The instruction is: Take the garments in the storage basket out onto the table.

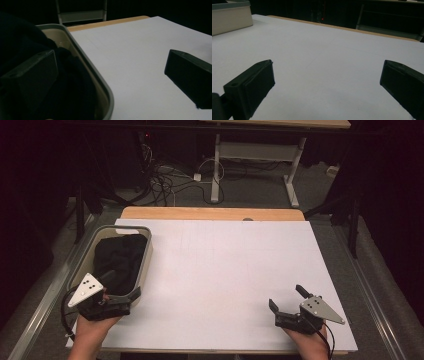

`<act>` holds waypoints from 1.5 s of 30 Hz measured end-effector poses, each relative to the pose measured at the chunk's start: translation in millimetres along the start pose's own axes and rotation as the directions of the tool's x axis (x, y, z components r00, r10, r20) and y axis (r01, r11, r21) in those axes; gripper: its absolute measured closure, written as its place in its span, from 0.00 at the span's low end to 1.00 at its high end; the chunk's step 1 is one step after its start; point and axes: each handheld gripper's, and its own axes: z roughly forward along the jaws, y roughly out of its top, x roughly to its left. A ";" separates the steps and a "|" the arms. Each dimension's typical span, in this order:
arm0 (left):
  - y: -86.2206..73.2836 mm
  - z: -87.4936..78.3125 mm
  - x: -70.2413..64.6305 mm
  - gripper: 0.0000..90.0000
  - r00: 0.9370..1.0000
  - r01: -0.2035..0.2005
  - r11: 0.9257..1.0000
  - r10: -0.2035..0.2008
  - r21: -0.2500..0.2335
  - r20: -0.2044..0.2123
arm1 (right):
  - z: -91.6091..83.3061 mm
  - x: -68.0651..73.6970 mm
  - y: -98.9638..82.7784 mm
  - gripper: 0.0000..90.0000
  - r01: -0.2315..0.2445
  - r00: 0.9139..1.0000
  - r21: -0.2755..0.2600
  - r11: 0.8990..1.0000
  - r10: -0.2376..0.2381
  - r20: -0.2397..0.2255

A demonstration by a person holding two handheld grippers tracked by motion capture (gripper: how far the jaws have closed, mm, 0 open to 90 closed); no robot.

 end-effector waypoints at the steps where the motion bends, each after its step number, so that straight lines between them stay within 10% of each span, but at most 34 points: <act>1: 0.0 -1.9 2.7 0.00 1.000 0.005 1.000 -0.005 -0.004 -0.004 | 0.1 0.3 0.0 0.00 -0.001 1.000 -0.001 1.000 0.001 0.001; 26: -12.7 -32.5 60.3 0.00 0.990 0.067 0.998 -0.068 -0.009 -0.127 | 2.0 0.6 -2.7 0.00 0.002 1.000 0.009 1.000 -0.002 0.002; 45: -1.7 -20.1 58.7 0.00 0.989 0.104 0.993 -0.109 -0.052 -0.096 | -4.7 -0.9 -4.9 0.00 0.013 1.000 0.019 1.000 -0.013 -0.012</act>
